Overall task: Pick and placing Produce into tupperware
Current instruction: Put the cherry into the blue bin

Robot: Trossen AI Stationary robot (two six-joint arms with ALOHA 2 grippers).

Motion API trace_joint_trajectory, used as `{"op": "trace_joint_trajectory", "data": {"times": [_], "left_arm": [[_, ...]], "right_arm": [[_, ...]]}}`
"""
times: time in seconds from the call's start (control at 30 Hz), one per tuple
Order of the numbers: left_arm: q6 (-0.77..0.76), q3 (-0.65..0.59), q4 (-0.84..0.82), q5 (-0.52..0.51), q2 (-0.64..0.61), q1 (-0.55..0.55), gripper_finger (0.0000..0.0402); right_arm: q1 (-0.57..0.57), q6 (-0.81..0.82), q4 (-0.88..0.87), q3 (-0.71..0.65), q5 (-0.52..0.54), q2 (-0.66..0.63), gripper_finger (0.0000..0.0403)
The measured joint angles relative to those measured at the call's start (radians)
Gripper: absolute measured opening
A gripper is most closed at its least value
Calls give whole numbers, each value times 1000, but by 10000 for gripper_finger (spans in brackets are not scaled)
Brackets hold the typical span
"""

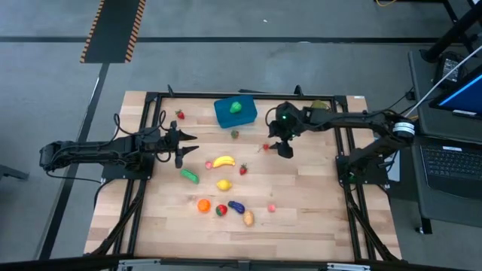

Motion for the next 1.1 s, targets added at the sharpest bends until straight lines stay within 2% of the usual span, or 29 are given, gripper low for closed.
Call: {"op": "trace_joint_trajectory", "data": {"times": [0.3,0.57,1.1], "left_arm": [[3,0,0,0,0,0,170],[3,0,-3,0,0,0,170],[3,0,-6,-1,0,0,170]], "right_arm": [[0,-102,-47,73,34,118,255],[0,-107,-42,84,58,204,255],[0,-105,11,84,78,287,255]]}}
